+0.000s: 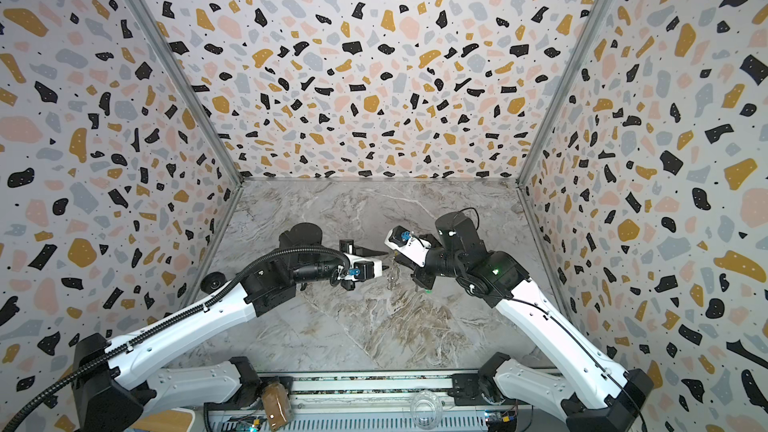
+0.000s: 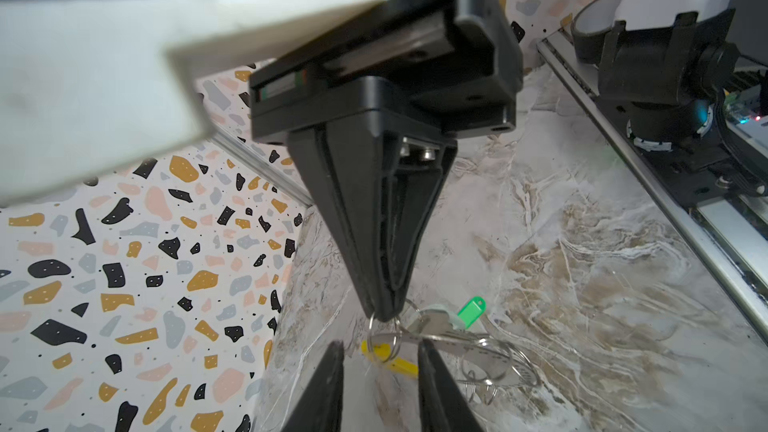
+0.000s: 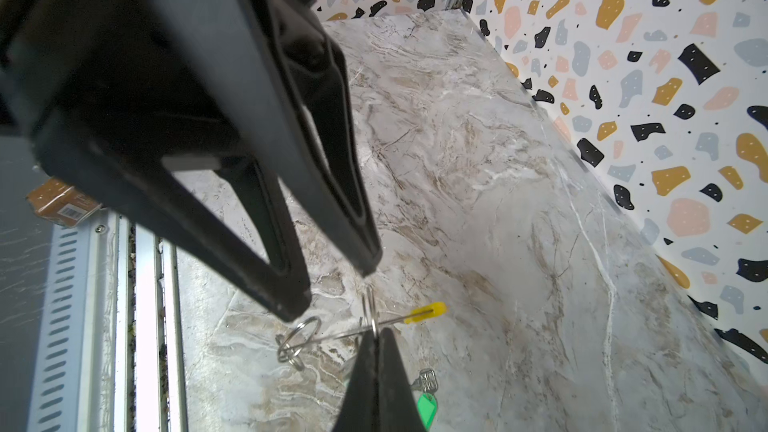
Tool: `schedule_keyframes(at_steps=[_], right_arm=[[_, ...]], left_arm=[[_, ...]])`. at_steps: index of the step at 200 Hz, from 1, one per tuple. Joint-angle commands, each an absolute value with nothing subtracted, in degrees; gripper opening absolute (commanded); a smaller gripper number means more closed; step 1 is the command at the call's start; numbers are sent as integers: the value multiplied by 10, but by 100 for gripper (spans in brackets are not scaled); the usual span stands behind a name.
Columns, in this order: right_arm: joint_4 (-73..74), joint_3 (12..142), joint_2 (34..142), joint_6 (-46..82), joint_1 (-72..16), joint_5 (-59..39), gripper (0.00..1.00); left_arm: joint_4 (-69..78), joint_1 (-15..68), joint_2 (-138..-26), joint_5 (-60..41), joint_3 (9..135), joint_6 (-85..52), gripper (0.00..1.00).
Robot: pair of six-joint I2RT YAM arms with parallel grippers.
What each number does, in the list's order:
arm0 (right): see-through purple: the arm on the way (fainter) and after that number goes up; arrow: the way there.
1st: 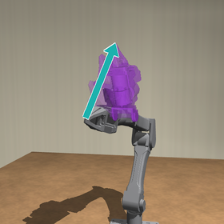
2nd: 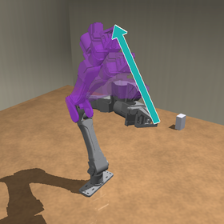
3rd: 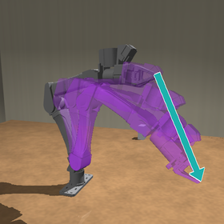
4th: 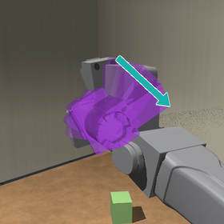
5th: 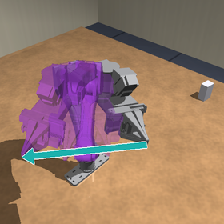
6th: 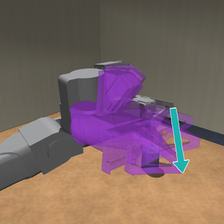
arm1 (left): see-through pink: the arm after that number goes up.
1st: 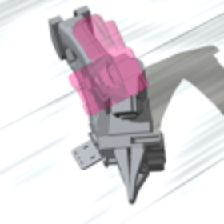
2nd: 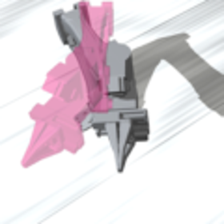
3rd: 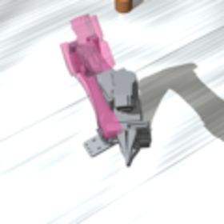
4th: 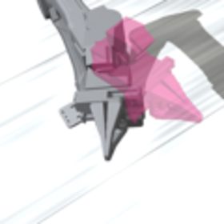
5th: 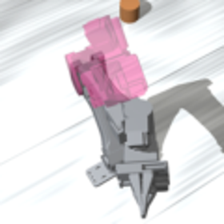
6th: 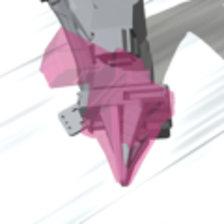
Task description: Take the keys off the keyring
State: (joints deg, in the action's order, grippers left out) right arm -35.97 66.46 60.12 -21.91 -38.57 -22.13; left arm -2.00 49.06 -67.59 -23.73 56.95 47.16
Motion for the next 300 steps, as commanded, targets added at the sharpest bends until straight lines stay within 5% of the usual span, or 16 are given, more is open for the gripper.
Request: schedule_keyframes(at_steps=[1,101,300], right_arm=[[-395,693,601,-209,-383,-217,0],[-420,703,616,-202,-384,-222,0],[-382,699,589,-240,-417,-156,0]], left_arm=[[-38,511,-685,-160,593,512,32],[-23,554,-715,-74,603,507,27],[-91,558,-784,-70,670,458,18]])
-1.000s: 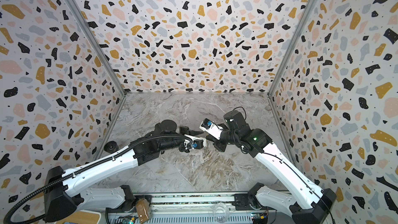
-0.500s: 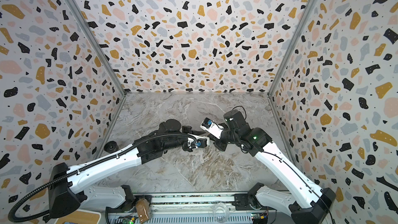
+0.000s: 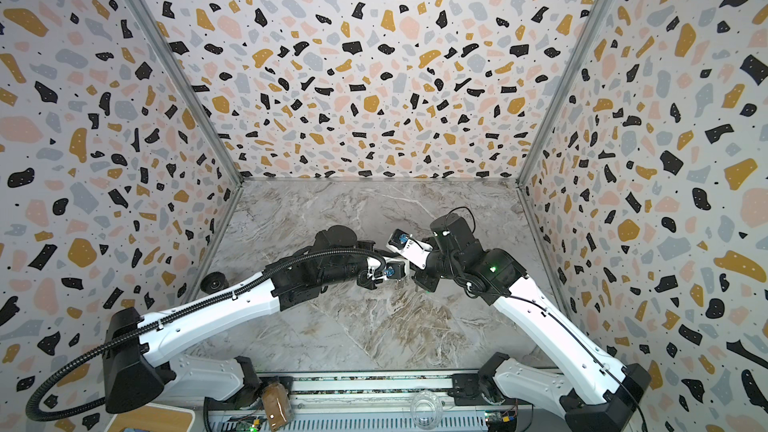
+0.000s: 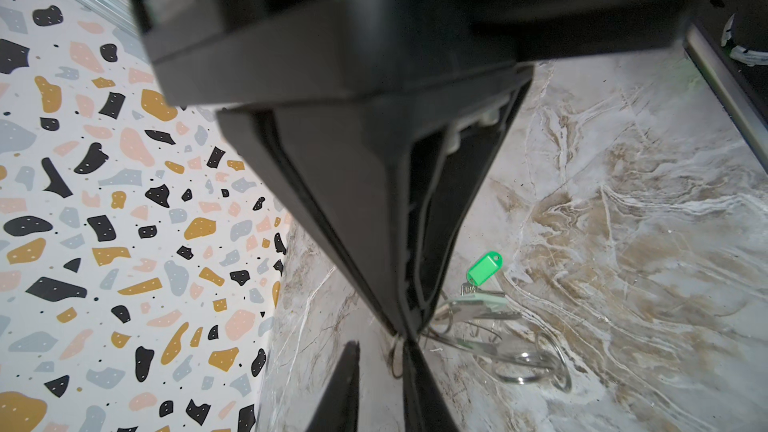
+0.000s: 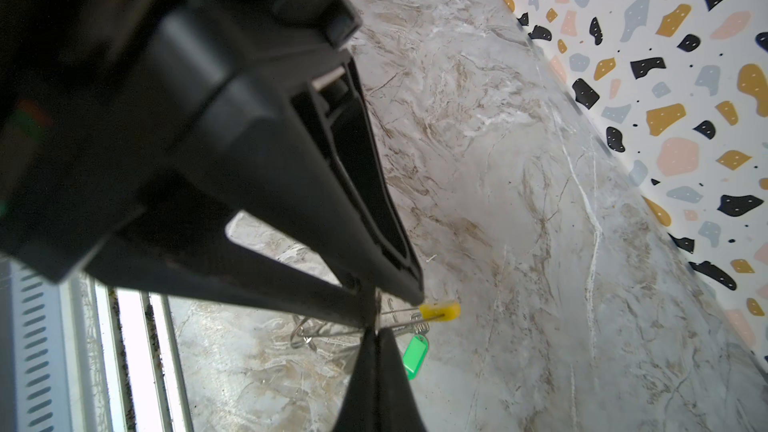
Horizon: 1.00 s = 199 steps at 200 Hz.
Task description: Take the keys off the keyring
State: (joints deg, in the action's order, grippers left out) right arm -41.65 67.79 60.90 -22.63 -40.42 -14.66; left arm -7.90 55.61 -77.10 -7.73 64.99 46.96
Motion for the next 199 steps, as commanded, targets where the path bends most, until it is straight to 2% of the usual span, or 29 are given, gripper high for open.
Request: schedule_keyframes(at_steps=[1,63,91,135,152,169,199], right_arm=[[-382,700,589,-241,-417,-156,0],[-355,693,577,-255,-428,-142,0],[-350,689,571,-259,-431,-142,0],[-350,680,554,-266,-431,-126,0],[-348,674,536,-272,-431,-102,9],[-343,665,515,-275,-430,-85,11],[-326,647,483,-269,-429,-60,22]], left_arm=[[-91,558,-784,-70,670,458,18],[-101,558,-798,-68,686,447,10],[-103,557,-804,-64,691,440,0],[-92,542,-806,-99,690,411,0],[-66,524,-794,-148,676,386,0],[-27,504,-779,-193,652,359,0],[25,485,-765,-249,628,320,0]])
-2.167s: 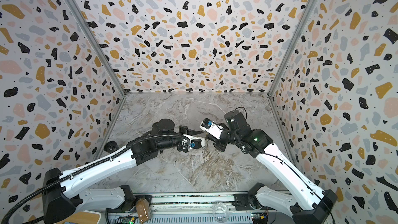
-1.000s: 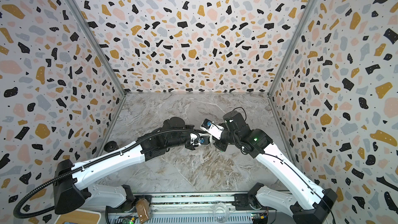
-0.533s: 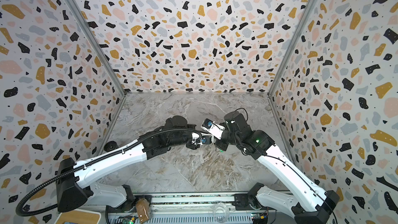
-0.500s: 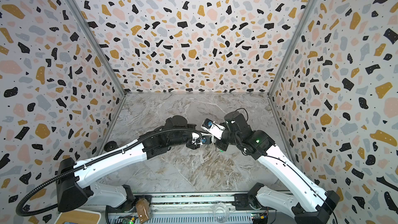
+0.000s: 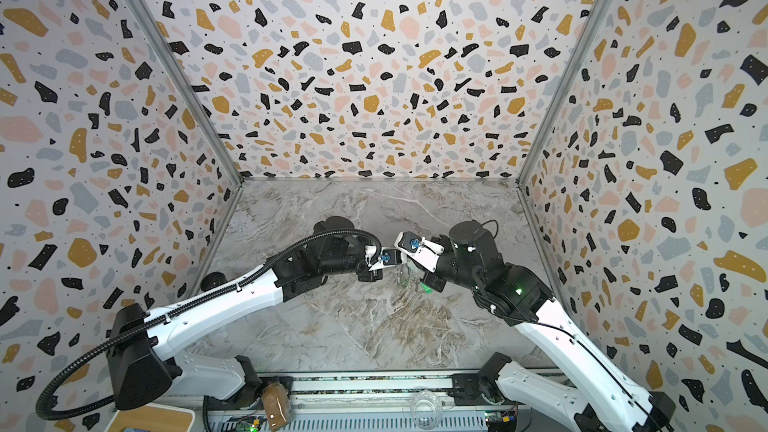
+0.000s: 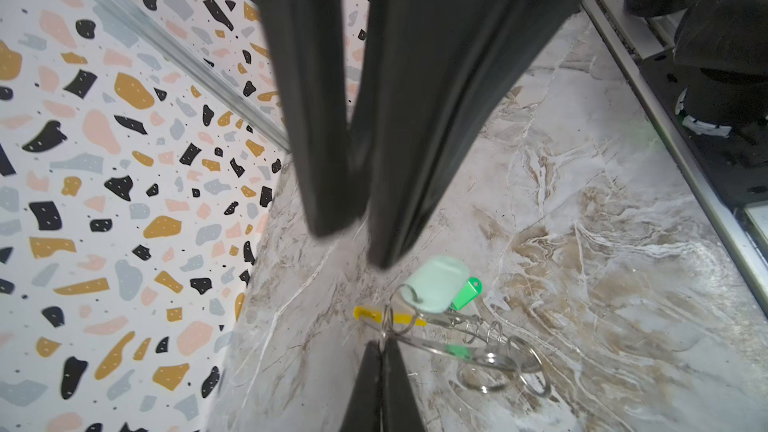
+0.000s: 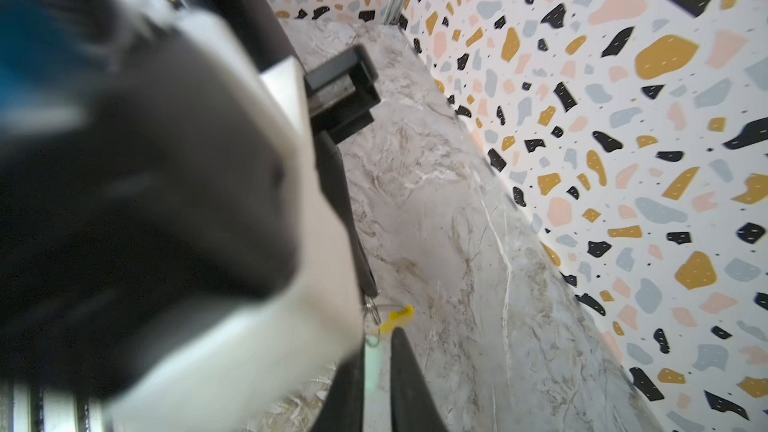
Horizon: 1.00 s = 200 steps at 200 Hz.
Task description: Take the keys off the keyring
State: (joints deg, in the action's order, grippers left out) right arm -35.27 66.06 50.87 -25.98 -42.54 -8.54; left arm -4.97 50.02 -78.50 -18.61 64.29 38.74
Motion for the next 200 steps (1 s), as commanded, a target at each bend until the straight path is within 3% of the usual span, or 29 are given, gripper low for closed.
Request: schedule_keyframes(at_steps=[1,90,200], right_arm=[[-325,646,482,-268,-429,-58,22],[-273,572,449,-244,-429,-54,32],[-236,549,457,-224,-429,-79,34]], left_arm=[[27,484,-764,-250,627,318,0],[140,453,-743,-327,578,222,0],[238,434,-733,-387,539,167,0]])
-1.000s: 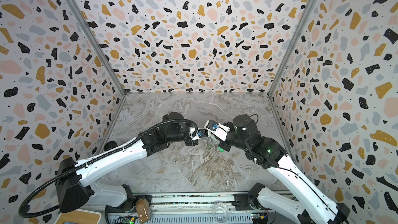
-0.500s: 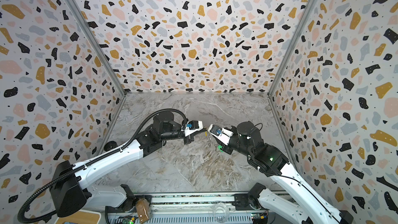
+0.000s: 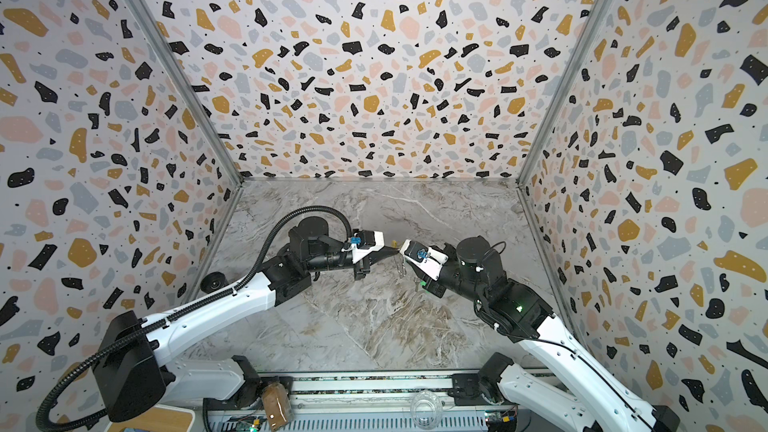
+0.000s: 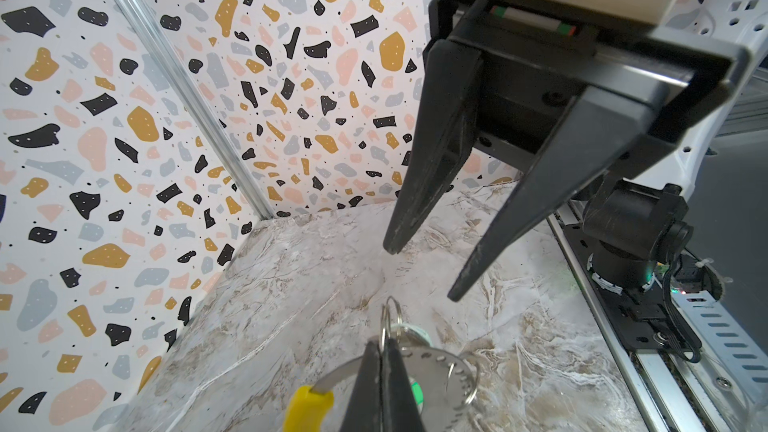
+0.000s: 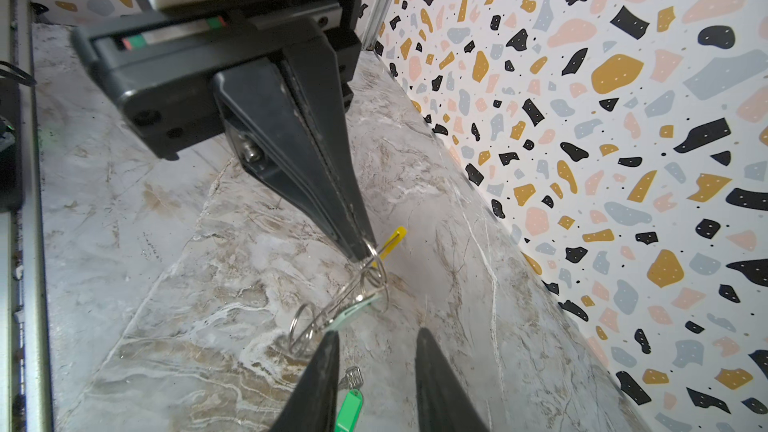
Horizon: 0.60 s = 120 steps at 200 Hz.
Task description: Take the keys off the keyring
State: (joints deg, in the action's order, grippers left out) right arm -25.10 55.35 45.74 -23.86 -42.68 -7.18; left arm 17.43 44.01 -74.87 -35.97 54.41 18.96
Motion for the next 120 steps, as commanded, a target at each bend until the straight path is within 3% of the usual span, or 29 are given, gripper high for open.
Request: schedule_keyframes(at_steps=[1,120], right_arm=[[-235,549,457,-223,-429,-79,34],[-216,555,449,-211,-424,-98,29]], left_arm=[[238,434,-733,-388,539,167,0],[308,414,-735,-451,519,124,0]])
